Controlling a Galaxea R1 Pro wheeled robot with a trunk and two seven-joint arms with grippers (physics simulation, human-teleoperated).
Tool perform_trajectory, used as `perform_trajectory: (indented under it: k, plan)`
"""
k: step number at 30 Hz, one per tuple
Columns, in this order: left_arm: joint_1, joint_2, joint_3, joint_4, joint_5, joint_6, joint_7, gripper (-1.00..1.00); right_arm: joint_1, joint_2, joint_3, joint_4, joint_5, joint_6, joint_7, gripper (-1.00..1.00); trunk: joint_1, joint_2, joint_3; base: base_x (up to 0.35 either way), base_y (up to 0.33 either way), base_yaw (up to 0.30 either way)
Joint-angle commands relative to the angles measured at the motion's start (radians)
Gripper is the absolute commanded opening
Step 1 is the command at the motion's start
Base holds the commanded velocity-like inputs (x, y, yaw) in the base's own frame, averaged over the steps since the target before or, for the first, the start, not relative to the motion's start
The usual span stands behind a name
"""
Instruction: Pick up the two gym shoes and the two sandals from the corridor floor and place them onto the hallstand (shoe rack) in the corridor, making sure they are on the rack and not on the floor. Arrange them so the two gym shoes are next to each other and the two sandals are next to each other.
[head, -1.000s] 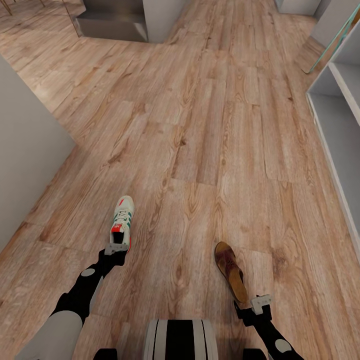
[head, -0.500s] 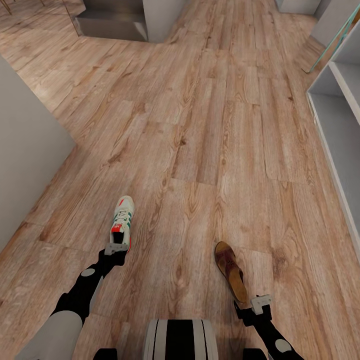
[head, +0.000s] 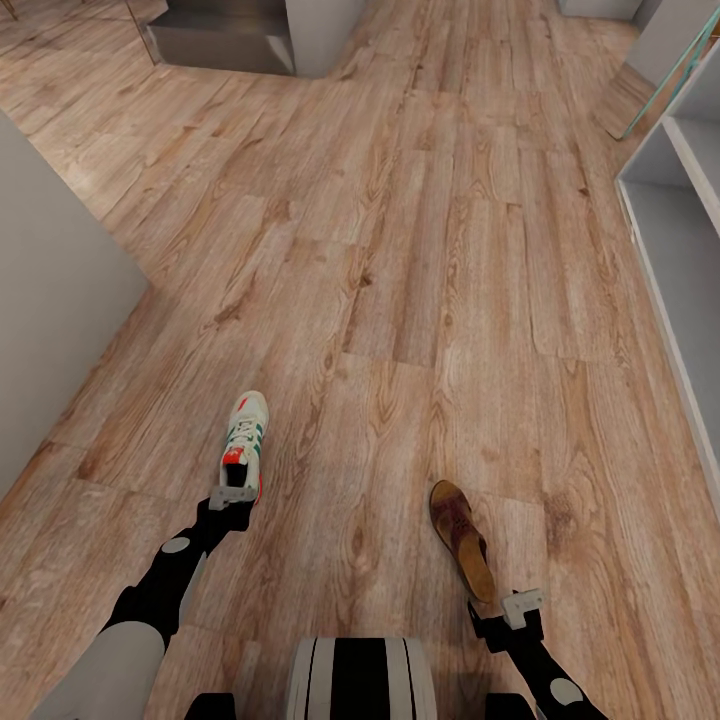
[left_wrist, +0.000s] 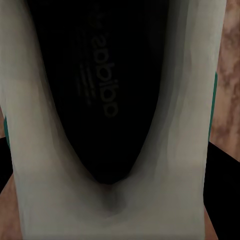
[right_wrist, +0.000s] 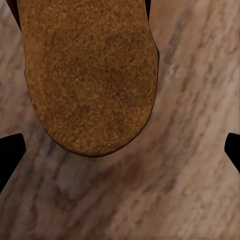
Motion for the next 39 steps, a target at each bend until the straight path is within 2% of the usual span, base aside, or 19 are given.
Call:
perform_trajectory:
  k: [1,27,28,39]
  plan:
    - [-0.001,-0.001,0.007,0.0,-0.01,-0.003,-0.008,-1.0,0.0,-0.001,0.003,0.001,0.004,-0.003,-0.002,1.0,0.0,0.0,0.0,0.0,0.0,0.0]
    - [-0.001,-0.001,0.007,0.0,-0.01,-0.003,-0.008,-1.0,0.0,-0.001,0.004,0.001,0.004,-0.002,-0.002,1.0,0.0,0.0,0.0,0.039,0.024,0.0]
    - [-0.001,-0.001,0.007,0.0,-0.01,-0.003,-0.008,-1.0,0.0,-0.001,0.004,0.001,0.004,-0.002,-0.002,-1.0,0.0,0.0,0.0,0.0,0.0,0.0]
    - [0.0,-0.001,0.007,0.0,-0.01,-0.005,-0.008,-1.0,0.0,-0.001,0.003,0.001,0.004,-0.002,-0.002,-1.0,0.0,0.0,0.0,0.0,0.0,0.0]
